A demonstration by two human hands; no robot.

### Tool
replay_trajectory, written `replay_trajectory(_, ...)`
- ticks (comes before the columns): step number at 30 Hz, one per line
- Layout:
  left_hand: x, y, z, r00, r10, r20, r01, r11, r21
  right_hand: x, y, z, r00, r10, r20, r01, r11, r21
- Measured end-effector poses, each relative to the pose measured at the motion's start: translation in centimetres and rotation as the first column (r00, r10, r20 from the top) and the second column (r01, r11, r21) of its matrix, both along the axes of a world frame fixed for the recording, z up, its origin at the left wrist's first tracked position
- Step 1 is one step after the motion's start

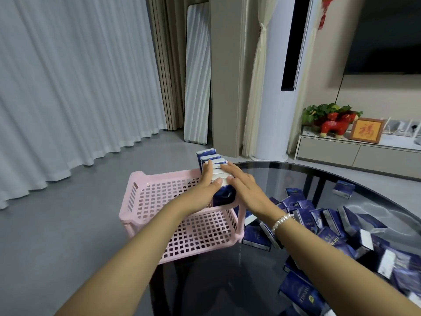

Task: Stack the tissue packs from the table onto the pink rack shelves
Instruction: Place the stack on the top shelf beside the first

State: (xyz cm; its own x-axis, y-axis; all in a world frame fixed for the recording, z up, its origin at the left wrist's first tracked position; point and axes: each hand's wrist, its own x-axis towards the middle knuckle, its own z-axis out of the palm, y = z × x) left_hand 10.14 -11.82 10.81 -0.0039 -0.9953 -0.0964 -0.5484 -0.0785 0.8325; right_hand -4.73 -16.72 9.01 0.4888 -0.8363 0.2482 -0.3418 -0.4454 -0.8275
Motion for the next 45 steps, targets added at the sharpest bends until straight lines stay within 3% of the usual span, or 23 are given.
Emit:
replay_trajectory(3,0.1,-0.5,0.3,0.985,0.108,-0.137,-0.124,0.986,-0.111,0.8,0.3,-0.4,0.998,-0.052,0.035,0.053,0.997,-0.046)
replay_trajectory(6,0.5,-2.1,0.6,0.966,0.229,-0.117,-0.250,0.943,-0.218,1.1,0.2,-0.7,0.997,-0.071,0.033,0.073,0.996,-0.054)
replay_trajectory(13,1.3,-5.3,0.3,0.994,0.097,0.056,-0.079,0.962,-0.261,1.5,0.3,-1.2,0.993,-0.113,0.046,0.117,0.988,-0.099)
replay_trajectory(20,2.2,-5.8,0.2,0.993,0.035,0.114,-0.016,0.986,-0.165,1.6,0.7,-1.1,0.992,-0.123,0.035,0.126,0.989,-0.080)
replay_trajectory(25,1.5,-4.5,0.5,0.997,0.071,0.010,-0.067,0.973,-0.221,1.1,1.2,-0.6,0.991,-0.123,0.054,0.124,0.992,-0.020)
replay_trajectory(30,0.5,-1.4,0.3,0.987,0.151,0.053,-0.119,0.915,-0.386,0.6,2.6,0.0,0.982,-0.160,0.105,0.165,0.986,-0.039)
replay_trajectory(34,-1.2,1.9,0.2,0.982,0.176,0.067,-0.100,0.790,-0.605,-0.7,4.5,0.4,0.956,-0.264,0.127,0.277,0.956,-0.095)
replay_trajectory(38,-3.7,5.5,0.0,0.972,0.199,0.125,-0.058,0.718,-0.693,-3.7,7.1,-0.1,0.929,-0.346,0.131,0.361,0.926,-0.115)
replay_trajectory(45,-7.8,10.8,-3.4,0.988,0.040,0.147,0.047,0.838,-0.544,-9.1,12.3,-2.1,0.915,-0.403,-0.020,0.390,0.897,-0.207)
